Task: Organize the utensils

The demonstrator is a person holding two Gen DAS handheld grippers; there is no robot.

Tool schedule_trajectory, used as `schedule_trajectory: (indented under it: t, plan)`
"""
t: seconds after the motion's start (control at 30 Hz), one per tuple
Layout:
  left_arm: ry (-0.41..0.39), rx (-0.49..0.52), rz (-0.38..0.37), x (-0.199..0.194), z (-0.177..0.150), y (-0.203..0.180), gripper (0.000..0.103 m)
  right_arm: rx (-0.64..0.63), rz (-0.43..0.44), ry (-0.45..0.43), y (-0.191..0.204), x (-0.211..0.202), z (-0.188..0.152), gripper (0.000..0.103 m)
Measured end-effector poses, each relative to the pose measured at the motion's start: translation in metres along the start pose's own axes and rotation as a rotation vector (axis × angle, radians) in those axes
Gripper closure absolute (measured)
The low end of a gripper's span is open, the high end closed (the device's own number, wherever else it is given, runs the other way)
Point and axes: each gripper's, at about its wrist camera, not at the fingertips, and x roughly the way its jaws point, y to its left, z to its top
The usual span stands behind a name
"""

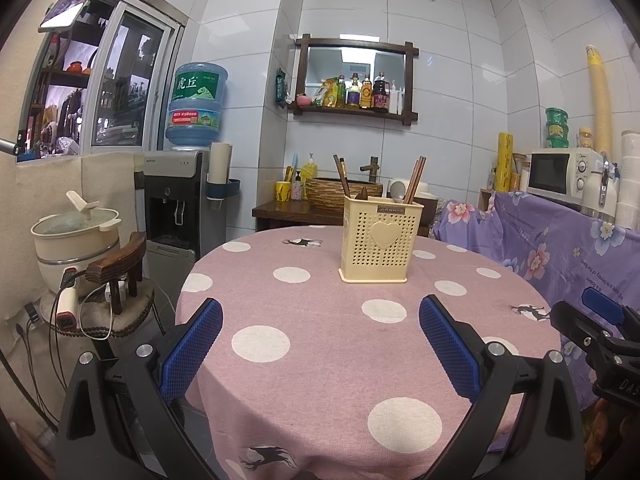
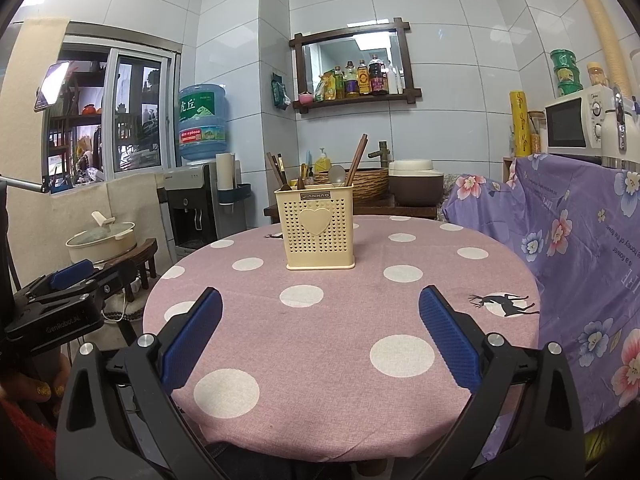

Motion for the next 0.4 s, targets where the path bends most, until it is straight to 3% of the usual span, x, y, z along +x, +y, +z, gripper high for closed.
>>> schedule_trajectory:
  t: [0.4]
  plan:
    - [0.012, 0.022, 0.015, 0.0007, 0.0029, -0.0008, 0.005, 0.008, -0.005, 0.003, -0.0008, 0.0011, 0.0018, 0.006]
